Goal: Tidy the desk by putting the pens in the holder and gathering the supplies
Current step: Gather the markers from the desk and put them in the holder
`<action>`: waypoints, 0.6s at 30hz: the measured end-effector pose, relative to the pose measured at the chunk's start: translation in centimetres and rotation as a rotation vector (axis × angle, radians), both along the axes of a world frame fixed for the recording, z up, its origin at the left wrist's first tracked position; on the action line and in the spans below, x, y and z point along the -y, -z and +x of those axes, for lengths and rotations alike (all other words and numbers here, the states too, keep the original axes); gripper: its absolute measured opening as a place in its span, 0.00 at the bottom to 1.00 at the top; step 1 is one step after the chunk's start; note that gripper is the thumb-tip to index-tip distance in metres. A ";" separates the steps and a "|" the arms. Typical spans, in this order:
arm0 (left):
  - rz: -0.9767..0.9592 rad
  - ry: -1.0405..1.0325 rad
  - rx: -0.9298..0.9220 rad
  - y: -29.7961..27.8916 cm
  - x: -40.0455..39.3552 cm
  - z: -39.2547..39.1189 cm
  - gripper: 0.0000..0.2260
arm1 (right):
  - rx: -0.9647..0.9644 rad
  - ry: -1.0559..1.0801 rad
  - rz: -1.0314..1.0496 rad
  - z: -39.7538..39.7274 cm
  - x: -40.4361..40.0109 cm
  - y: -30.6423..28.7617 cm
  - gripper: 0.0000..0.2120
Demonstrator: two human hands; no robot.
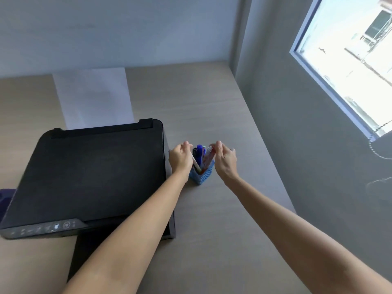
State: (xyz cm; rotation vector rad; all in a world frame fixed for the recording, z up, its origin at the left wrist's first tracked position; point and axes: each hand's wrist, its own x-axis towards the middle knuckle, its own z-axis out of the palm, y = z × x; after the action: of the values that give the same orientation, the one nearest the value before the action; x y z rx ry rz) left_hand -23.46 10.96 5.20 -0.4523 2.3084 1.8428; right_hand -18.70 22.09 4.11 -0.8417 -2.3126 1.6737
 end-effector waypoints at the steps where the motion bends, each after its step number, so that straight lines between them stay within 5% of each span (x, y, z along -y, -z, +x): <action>1: -0.001 0.016 0.005 0.6 0.0 -0.2 0.14 | 0.038 -0.039 0.019 0.0 0.1 0.0 0.21; 5: -0.034 0.149 0.146 4.8 0.0 -0.8 0.13 | 0.172 -0.203 0.107 0.1 0.2 2.0 0.16; 8: -0.034 0.218 0.232 8.2 0.0 -1.7 0.10 | 0.044 -0.143 0.024 0.7 0.3 2.7 0.17; 13: 0.123 0.165 0.319 3.4 -1.0 -0.1 0.25 | -0.080 -0.094 -0.046 -0.2 -0.2 0.3 0.17; 18: 0.095 0.220 0.318 4.4 -1.2 -0.8 0.24 | 0.040 -0.133 -0.080 -0.2 -1.2 0.9 0.11</action>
State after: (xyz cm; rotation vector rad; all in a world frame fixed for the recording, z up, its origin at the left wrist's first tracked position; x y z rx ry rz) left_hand -24.23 12.14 0.78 -0.4234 1.9670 1.6338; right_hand -18.92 23.26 3.23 -0.7572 -2.3912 1.8299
